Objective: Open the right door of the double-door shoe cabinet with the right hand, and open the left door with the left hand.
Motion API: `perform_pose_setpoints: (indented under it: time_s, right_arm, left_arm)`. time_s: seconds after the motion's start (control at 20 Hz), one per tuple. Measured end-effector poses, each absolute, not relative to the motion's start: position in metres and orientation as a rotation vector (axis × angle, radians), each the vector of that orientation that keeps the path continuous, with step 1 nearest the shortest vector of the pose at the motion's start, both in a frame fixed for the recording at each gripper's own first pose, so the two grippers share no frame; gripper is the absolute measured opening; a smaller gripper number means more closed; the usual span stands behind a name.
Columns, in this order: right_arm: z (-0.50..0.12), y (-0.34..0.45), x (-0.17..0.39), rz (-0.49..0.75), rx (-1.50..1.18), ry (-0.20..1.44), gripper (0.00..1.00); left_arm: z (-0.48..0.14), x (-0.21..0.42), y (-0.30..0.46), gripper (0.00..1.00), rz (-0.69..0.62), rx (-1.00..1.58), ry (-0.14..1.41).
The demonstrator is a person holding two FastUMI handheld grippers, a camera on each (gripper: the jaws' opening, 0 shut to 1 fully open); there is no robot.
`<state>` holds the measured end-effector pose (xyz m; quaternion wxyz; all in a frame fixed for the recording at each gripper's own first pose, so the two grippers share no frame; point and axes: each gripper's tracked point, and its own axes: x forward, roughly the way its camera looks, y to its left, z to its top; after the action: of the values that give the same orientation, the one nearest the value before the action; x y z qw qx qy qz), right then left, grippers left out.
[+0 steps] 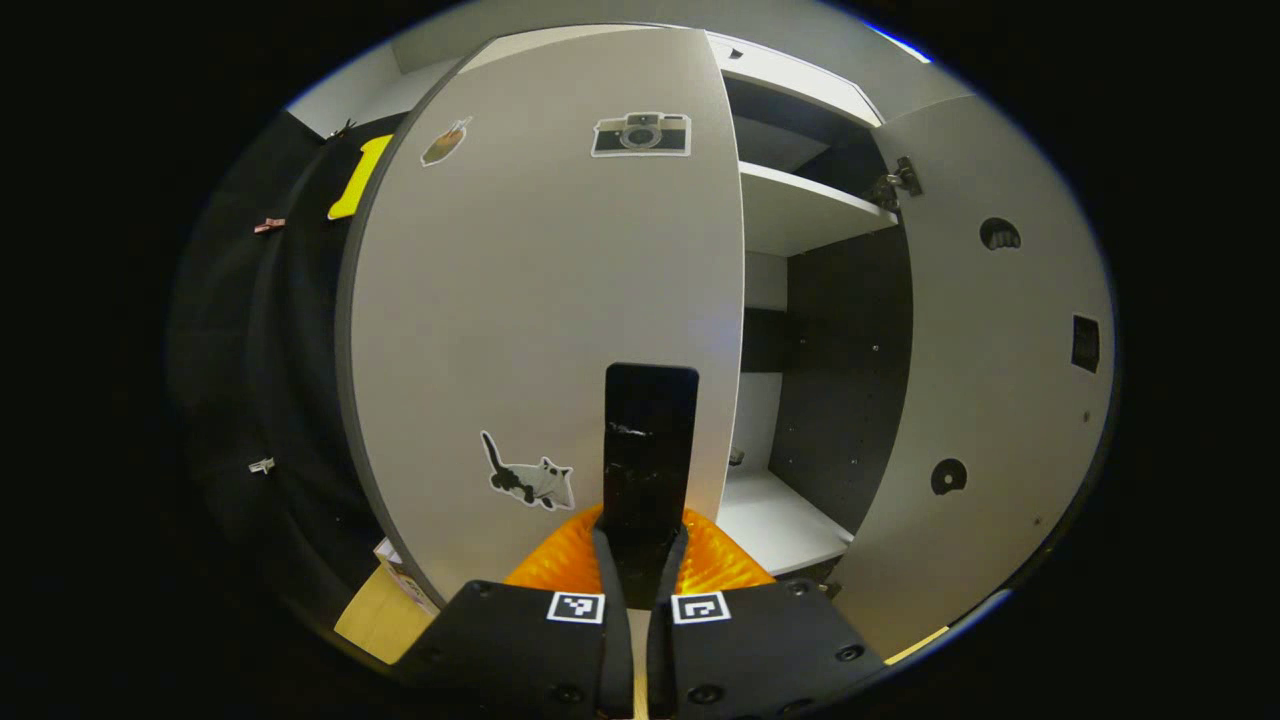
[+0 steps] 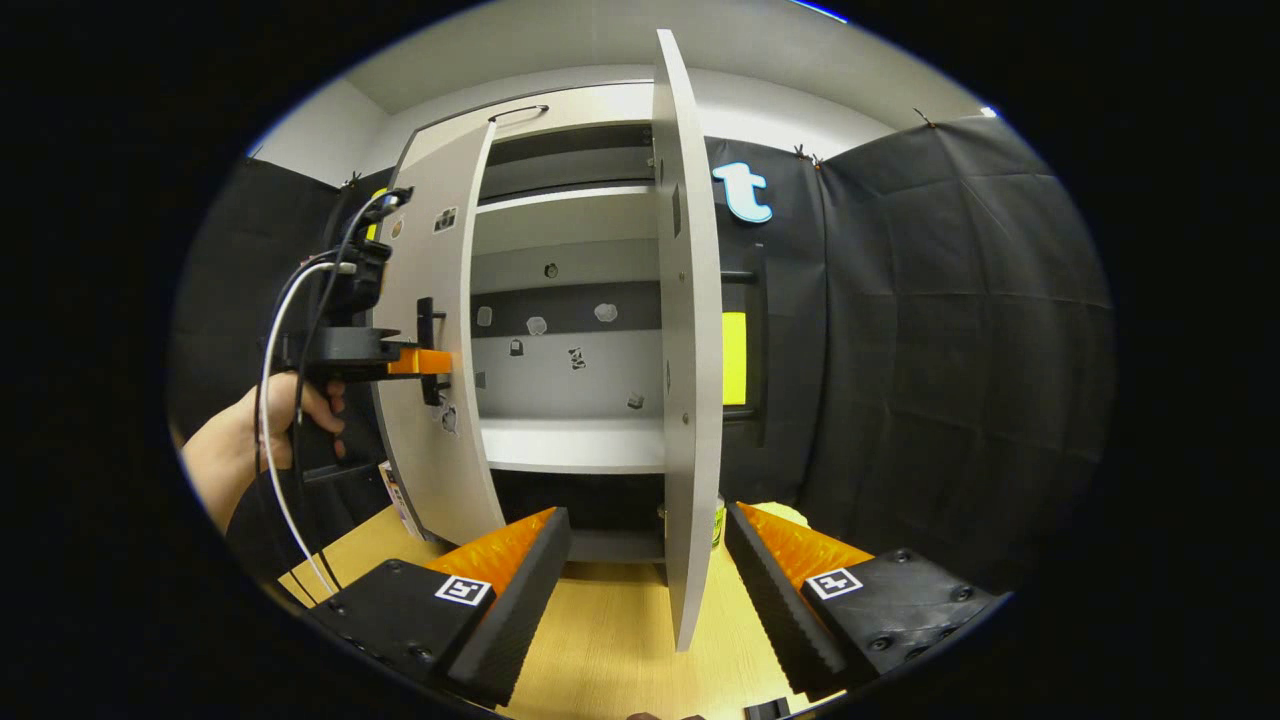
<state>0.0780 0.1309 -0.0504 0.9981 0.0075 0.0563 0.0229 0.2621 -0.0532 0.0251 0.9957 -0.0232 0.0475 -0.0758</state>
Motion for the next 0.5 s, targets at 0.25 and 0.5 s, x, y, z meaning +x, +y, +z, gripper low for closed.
perform_pose_setpoints:
  time_s: [0.25, 0.5]
  right_arm:
    - [-0.048, 0.152, 0.067, 0.030, 0.023, 0.109, 0.98]
    - [-0.048, 0.176, 0.055, 0.004, 0.020, 0.100, 0.98]
  left_arm:
    - [0.026, 0.265, -0.048, 0.11, -0.175, -0.059, 0.100]
    - [0.025, 0.260, -0.042, 0.11, -0.189, -0.063, 0.109]
